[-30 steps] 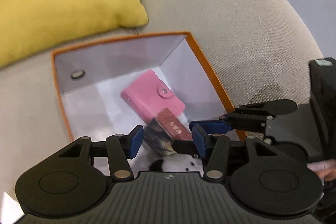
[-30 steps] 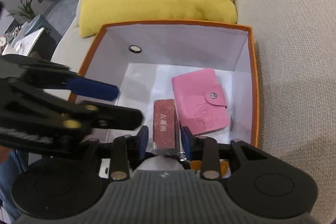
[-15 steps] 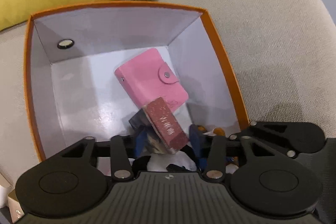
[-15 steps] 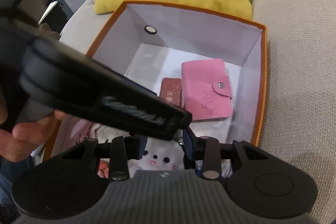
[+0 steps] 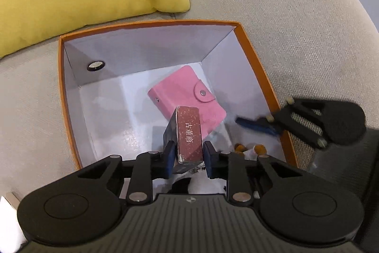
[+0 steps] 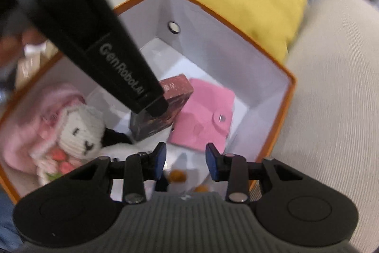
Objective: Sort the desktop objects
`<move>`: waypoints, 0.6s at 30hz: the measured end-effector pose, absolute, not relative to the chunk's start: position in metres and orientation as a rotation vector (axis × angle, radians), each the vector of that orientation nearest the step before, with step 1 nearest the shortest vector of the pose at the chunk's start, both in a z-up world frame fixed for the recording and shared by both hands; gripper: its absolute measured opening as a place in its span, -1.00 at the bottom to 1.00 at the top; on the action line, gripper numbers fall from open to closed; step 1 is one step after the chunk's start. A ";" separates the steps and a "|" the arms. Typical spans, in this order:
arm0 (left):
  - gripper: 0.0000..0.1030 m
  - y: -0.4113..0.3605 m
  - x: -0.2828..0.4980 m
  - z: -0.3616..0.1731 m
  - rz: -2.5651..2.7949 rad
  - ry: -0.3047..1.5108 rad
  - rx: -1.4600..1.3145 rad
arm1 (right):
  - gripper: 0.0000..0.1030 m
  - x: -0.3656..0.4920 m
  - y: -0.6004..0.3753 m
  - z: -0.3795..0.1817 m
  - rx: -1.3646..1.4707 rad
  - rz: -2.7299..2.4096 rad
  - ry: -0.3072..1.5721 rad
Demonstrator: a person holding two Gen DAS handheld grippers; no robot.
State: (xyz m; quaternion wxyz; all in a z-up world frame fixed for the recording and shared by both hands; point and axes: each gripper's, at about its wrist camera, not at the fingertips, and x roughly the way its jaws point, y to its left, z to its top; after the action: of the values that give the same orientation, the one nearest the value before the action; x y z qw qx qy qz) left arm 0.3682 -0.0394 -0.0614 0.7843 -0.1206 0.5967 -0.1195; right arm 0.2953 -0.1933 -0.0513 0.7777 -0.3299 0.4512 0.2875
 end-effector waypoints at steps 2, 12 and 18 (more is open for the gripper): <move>-0.45 -0.040 0.368 -0.063 -0.263 1.290 -0.258 | -0.25 0.299 -0.187 -0.059 -0.805 0.647 0.947; -0.46 -0.029 0.374 -0.061 -0.265 1.262 -0.294 | -0.22 0.310 -0.177 -0.102 -1.103 0.703 0.915; -0.46 -0.018 0.377 -0.064 -0.270 1.272 -0.348 | -0.27 0.312 -0.171 -0.110 -1.156 0.718 0.868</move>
State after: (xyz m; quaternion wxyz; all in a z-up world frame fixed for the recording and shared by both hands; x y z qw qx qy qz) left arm 0.3767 -0.0178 -0.0636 0.7819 -0.1611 0.5891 -0.1249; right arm 0.3117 -0.1711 -0.1105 0.6915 -0.5174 0.3885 0.3212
